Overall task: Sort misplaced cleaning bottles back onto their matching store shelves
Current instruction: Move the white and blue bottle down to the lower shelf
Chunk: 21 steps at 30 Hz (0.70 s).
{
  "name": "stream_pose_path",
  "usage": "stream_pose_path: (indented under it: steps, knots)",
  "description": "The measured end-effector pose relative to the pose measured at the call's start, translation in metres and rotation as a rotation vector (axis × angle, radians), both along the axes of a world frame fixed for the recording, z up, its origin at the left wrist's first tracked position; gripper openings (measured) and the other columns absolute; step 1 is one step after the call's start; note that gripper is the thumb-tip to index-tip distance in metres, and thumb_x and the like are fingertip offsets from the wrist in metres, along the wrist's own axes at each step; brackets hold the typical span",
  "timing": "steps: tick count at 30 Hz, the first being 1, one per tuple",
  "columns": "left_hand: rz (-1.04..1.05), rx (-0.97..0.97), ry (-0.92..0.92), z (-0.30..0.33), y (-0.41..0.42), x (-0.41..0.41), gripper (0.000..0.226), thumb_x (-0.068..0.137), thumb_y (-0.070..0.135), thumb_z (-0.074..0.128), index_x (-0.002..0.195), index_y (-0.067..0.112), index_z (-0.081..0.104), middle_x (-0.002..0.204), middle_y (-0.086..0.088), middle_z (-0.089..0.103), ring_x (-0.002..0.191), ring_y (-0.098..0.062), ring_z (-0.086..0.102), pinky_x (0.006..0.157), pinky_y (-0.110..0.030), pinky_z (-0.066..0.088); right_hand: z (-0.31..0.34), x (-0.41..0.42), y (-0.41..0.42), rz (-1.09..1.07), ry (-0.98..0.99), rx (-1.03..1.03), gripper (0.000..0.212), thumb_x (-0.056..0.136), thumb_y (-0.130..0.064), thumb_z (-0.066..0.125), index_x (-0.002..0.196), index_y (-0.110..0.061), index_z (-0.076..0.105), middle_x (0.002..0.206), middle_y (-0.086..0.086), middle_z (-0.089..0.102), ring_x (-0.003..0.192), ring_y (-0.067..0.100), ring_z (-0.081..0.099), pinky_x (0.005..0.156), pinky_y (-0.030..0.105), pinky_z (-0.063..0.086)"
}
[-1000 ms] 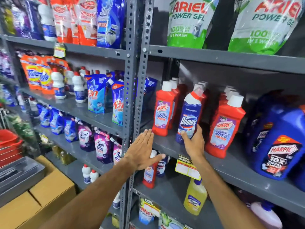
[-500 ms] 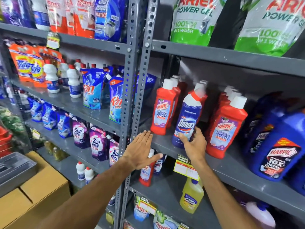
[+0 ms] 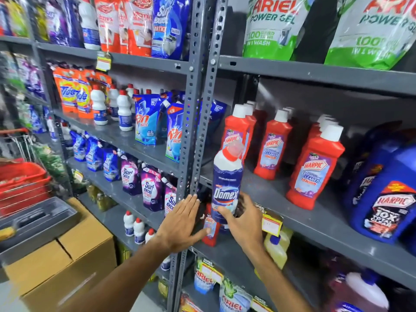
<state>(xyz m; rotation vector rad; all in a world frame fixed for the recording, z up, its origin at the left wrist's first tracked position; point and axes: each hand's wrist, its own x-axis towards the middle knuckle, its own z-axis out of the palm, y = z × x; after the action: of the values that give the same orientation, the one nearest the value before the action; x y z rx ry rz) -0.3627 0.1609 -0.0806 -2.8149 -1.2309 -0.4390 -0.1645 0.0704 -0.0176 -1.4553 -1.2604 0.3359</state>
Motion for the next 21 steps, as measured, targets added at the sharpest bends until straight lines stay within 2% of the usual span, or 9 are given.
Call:
stream_pose_path:
  steps: [3, 5, 7, 11, 13, 14, 17, 18, 21]
  knots:
    - [0.018, -0.046, 0.008, -0.022, -0.004, -0.003, 0.111, 0.097, 0.088, 0.016, 0.166, 0.003, 0.000, 0.176, -0.015, -0.004, 0.163, -0.025, -0.008, 0.130, -0.040, -0.011, -0.028, -0.004, -0.007, 0.015, 0.043, -0.035, 0.053, 0.074, -0.022, 0.092, 0.119, -0.031, 0.064, 0.105, -0.016, 0.077, 0.095, -0.008, 0.073, 0.077, 0.009, 0.055]
    - [0.000, -0.075, -0.005, -0.038, -0.007, -0.001, 0.116, 0.093, 0.092, 0.009, 0.166, 0.002, 0.002, 0.175, -0.016, -0.005, 0.163, -0.026, -0.007, 0.130, -0.040, -0.008, -0.047, -0.003, -0.012, 0.008, 0.051, -0.067, 0.054, 0.074, -0.022, 0.092, 0.118, -0.032, 0.063, 0.104, -0.021, 0.075, 0.094, -0.008, 0.073, 0.079, 0.012, 0.057]
    - [-0.014, -0.105, -0.028, -0.059, -0.009, 0.004, 0.120, 0.090, 0.094, 0.004, 0.166, 0.001, 0.004, 0.174, -0.014, -0.006, 0.164, -0.027, -0.005, 0.132, -0.038, -0.007, -0.068, 0.001, -0.017, -0.006, 0.049, -0.108, 0.054, 0.073, -0.021, 0.092, 0.117, -0.031, 0.063, 0.101, -0.028, 0.071, 0.093, -0.014, 0.070, 0.076, 0.007, 0.054]
    - [0.003, -0.192, -0.015, -0.108, -0.008, 0.017, 0.117, 0.093, 0.092, 0.011, 0.166, 0.000, 0.008, 0.176, -0.016, 0.000, 0.164, -0.028, 0.000, 0.129, -0.035, -0.010, -0.117, 0.015, -0.023, -0.037, 0.061, -0.201, 0.054, 0.073, -0.021, 0.092, 0.110, -0.039, 0.057, 0.097, -0.033, 0.069, 0.089, -0.015, 0.069, 0.072, 0.007, 0.053]
    - [-0.005, -0.222, 0.001, -0.134, -0.008, 0.024, 0.114, 0.096, 0.088, 0.015, 0.164, -0.003, 0.018, 0.174, -0.019, 0.011, 0.163, -0.034, 0.013, 0.130, -0.036, -0.005, -0.145, 0.022, -0.022, -0.063, 0.081, -0.242, 0.052, 0.074, -0.019, 0.092, 0.109, -0.037, 0.058, 0.097, -0.029, 0.071, 0.087, -0.015, 0.070, 0.071, 0.006, 0.051]
    - [-0.013, -0.228, 0.012, -0.146, -0.006, 0.029, 0.112, 0.098, 0.086, 0.015, 0.162, -0.005, 0.023, 0.173, -0.022, 0.017, 0.161, -0.037, 0.018, 0.132, -0.039, 0.003, -0.160, 0.026, -0.019, -0.083, 0.098, -0.264, 0.051, 0.073, -0.018, 0.093, 0.109, -0.033, 0.060, 0.098, -0.024, 0.073, 0.087, -0.013, 0.071, 0.071, 0.006, 0.051]
    - [-0.016, -0.285, 0.073, -0.186, 0.006, 0.042, 0.108, 0.100, 0.081, 0.015, 0.162, -0.007, 0.023, 0.172, -0.026, 0.017, 0.161, -0.039, 0.017, 0.130, -0.056, 0.022, -0.208, 0.038, -0.006, -0.165, 0.150, -0.306, 0.046, 0.075, -0.016, 0.092, 0.110, -0.020, 0.063, 0.098, -0.005, 0.078, 0.083, 0.001, 0.075, 0.071, 0.015, 0.055]
    - [-0.008, -0.301, 0.098, -0.199, 0.012, 0.046, 0.109, 0.099, 0.081, 0.017, 0.161, -0.008, 0.021, 0.172, -0.027, 0.016, 0.161, -0.039, 0.016, 0.129, -0.058, 0.024, -0.222, 0.042, -0.001, -0.195, 0.153, -0.311, 0.045, 0.075, -0.017, 0.091, 0.110, -0.018, 0.063, 0.098, -0.002, 0.079, 0.080, 0.000, 0.074, 0.070, 0.018, 0.056]
    - [0.015, -0.331, 0.146, -0.234, 0.027, 0.063, 0.114, 0.097, 0.083, 0.010, 0.161, -0.011, 0.019, 0.171, -0.030, 0.014, 0.161, -0.043, 0.017, 0.129, -0.059, 0.023, -0.255, 0.050, 0.016, -0.253, 0.204, -0.276, 0.043, 0.076, -0.012, 0.090, 0.108, -0.017, 0.062, 0.097, 0.003, 0.080, 0.077, -0.009, 0.071, 0.070, 0.017, 0.056]
